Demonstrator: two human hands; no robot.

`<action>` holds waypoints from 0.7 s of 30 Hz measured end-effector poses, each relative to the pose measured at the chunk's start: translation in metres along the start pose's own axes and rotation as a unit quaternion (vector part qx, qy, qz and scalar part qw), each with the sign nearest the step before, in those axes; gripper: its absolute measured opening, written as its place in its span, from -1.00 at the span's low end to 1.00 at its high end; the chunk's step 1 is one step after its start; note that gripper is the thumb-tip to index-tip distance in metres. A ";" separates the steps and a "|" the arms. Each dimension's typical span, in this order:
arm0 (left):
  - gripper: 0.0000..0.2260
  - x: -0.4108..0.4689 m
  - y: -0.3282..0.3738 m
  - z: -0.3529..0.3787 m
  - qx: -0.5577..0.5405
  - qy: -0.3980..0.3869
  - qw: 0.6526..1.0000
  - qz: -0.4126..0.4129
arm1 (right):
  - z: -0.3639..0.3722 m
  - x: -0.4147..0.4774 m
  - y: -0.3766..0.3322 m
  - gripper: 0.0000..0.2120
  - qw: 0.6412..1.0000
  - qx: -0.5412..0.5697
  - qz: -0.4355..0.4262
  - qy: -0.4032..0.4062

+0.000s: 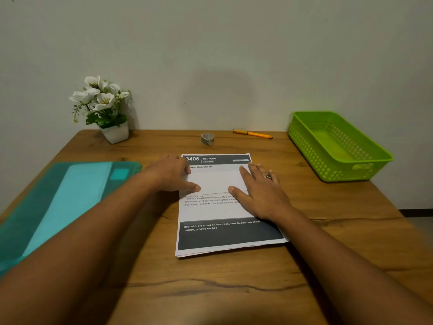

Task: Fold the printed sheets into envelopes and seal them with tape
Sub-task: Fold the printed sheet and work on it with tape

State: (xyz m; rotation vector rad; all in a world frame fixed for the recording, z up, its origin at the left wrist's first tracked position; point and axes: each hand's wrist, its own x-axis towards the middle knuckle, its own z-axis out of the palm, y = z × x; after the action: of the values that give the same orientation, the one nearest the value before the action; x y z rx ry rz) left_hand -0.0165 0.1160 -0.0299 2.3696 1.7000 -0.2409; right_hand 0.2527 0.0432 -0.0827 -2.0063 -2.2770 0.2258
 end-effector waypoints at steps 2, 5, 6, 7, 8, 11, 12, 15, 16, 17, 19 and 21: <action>-0.49 0.002 0.003 -0.006 -0.004 -0.019 1.000 -0.004 | 0.000 0.000 -0.001 -0.18 1.000 0.001 0.001 -0.001; -0.47 0.003 0.006 -0.010 -0.039 -0.033 0.999 -0.008 | 0.000 0.001 -0.001 -0.17 1.000 -0.001 0.004 0.000; -0.48 0.003 0.006 -0.009 -0.065 -0.036 0.997 -0.012 | 0.000 0.001 -0.001 -0.17 1.000 -0.001 0.006 0.001; -0.49 0.002 0.005 -0.008 -0.097 -0.033 0.995 -0.017 | 0.000 0.001 -0.001 -0.17 1.000 -0.001 0.007 0.000; -0.51 0.000 0.004 -0.006 -0.135 -0.025 0.990 -0.022 | 0.000 0.002 -0.001 -0.17 1.000 -0.001 0.007 0.000; -0.60 -0.010 0.005 0.001 -0.249 0.037 0.967 -0.043 | 0.000 0.000 -0.002 -0.17 1.000 0.008 0.006 0.011; -0.64 -0.014 0.007 0.004 -0.283 0.065 0.956 -0.051 | 0.000 0.000 -0.002 -0.17 1.000 0.013 0.007 0.019; -0.83 -0.022 0.012 0.013 -0.426 0.142 0.892 -0.056 | 0.000 -0.004 -0.003 -0.18 0.998 0.037 0.010 0.054; -0.87 -0.025 0.014 0.013 -0.471 0.162 0.865 -0.051 | -0.001 -0.005 -0.005 -0.19 0.997 0.035 0.010 0.065; -0.90 -0.029 0.015 0.011 -0.508 0.174 0.843 -0.044 | -0.004 -0.008 -0.008 -0.21 0.997 0.022 0.006 0.073; -0.93 -0.036 0.019 0.001 -0.543 0.185 0.819 -0.013 | -0.014 -0.011 -0.018 -0.23 0.996 -0.014 -0.014 0.085; -0.94 -0.042 0.022 -0.013 -0.527 0.211 0.822 0.031 | -0.035 -0.012 -0.033 -0.28 0.991 -0.003 -0.050 0.121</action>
State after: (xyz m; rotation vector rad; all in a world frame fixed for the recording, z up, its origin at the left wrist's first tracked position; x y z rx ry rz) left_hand -0.0089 0.0741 -0.0047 1.6250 1.3092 1.0413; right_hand 0.2283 0.0288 -0.0423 -1.8039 -2.2175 -0.0310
